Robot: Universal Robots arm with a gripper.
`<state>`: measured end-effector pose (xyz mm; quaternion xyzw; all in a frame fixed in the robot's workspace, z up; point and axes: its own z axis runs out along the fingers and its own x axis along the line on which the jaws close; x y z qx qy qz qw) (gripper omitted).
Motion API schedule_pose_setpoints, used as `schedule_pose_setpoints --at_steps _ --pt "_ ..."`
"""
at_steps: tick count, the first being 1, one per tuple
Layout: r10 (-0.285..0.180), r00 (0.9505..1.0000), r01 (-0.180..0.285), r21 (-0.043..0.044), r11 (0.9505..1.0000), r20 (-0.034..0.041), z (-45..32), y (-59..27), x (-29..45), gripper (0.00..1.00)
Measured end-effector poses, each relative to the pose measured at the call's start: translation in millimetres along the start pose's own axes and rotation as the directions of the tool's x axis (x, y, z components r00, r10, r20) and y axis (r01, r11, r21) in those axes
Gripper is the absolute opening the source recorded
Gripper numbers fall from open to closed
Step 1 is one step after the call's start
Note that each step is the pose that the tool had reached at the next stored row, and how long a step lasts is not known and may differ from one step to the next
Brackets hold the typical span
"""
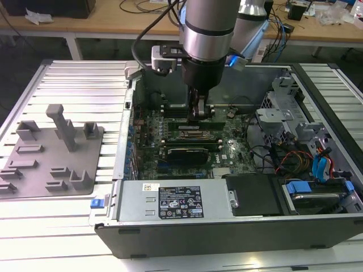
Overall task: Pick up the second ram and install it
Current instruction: 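Pick up the second ram and move it above second insertion slot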
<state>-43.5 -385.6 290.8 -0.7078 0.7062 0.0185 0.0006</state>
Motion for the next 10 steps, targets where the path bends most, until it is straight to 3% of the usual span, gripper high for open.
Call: schedule_pose_setpoints --at_steps 5,6,8,10 --pt "0.0 1.0 0.0 0.0 1.0 -0.0001 0.2 0.0 -0.1 0.09" --pt "0.0 1.0 0.0 0.0 1.0 0.0 -3.3 0.1 -0.2 0.09" --pt "0.0 1.0 0.0 0.0 1.0 -0.0028 -25.0 0.6 -0.9 0.09" --pt "0.0 1.0 0.0 0.0 1.0 -0.0058 -28.7 0.7 -1.1 0.09"
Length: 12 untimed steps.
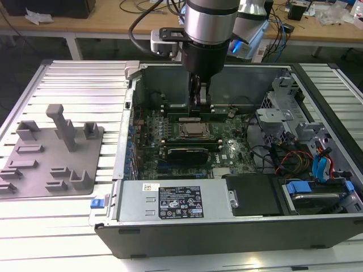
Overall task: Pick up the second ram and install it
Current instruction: 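Pick up the second ram and move it above second insertion slot, then insert the second ram into the second slot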
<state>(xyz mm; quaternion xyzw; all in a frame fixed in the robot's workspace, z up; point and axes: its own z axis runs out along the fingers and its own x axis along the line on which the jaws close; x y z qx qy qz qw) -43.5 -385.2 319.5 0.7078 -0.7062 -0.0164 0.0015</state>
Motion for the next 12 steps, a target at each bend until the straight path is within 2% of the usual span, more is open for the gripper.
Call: schedule_pose_setpoints --at_steps 9,12 --pt "0.0 0.9999 0.0 0.0001 1.0 -0.0123 -0.1 0.0 -0.3 0.09" --pt "0.0 0.9999 0.0 0.0001 1.0 -0.0113 -0.1 0.0 -0.4 0.09"
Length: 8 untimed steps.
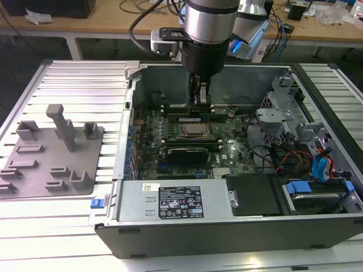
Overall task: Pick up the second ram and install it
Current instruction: 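Insert the second ram into the second slot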
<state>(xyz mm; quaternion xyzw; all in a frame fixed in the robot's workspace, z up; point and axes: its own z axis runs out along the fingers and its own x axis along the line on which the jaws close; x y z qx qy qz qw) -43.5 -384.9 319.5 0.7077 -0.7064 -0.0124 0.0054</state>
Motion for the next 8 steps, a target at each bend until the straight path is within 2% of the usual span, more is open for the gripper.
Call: schedule_pose_setpoints --at_steps 2,8 --pt "0.0 1.0 0.0 -0.0001 1.0 -0.0002 1.4 0.0 0.1 0.09" --pt "0.0 1.0 0.0 0.0003 1.0 0.0 24.4 -0.6 0.3 0.09"
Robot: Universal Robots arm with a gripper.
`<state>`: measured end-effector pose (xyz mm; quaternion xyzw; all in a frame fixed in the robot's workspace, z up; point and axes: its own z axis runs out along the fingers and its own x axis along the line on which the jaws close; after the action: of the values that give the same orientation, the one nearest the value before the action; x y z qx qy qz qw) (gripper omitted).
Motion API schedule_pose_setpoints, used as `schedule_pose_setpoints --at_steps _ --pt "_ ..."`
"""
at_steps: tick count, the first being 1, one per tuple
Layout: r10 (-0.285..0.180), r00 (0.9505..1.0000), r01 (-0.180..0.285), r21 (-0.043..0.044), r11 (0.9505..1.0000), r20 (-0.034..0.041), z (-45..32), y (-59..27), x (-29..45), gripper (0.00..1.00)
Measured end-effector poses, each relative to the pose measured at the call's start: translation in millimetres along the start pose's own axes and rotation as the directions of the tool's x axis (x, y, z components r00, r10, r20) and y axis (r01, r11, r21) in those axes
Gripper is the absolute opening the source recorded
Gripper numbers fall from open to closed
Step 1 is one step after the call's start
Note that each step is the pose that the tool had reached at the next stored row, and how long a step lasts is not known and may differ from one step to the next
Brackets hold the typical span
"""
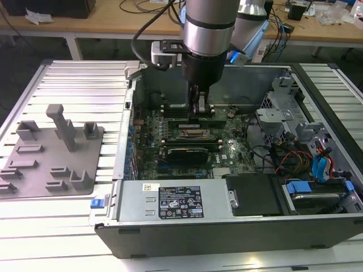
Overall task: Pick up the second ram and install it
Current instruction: 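Insert the second ram into the second slot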
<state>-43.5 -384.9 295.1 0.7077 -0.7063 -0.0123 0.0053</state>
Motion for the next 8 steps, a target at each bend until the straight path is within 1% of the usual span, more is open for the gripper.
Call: schedule_pose_setpoints --at_steps 1,2,4,7,8 --pt "0.0 1.0 0.0 0.0002 1.0 0.0 4.6 -0.1 0.0 0.09" --pt "0.0 1.0 0.0 0.0006 1.0 -0.0001 6.9 -0.1 0.1 0.09" --pt "0.0 1.0 0.0 0.0009 1.0 -0.0001 8.9 0.1 -1.0 0.09" --pt "0.0 1.0 0.0 0.0028 1.0 0.0001 14.6 1.0 -1.9 0.09" --pt "0.0 1.0 0.0 0.003 1.0 -0.0001 15.0 1.0 -2.0 0.09"
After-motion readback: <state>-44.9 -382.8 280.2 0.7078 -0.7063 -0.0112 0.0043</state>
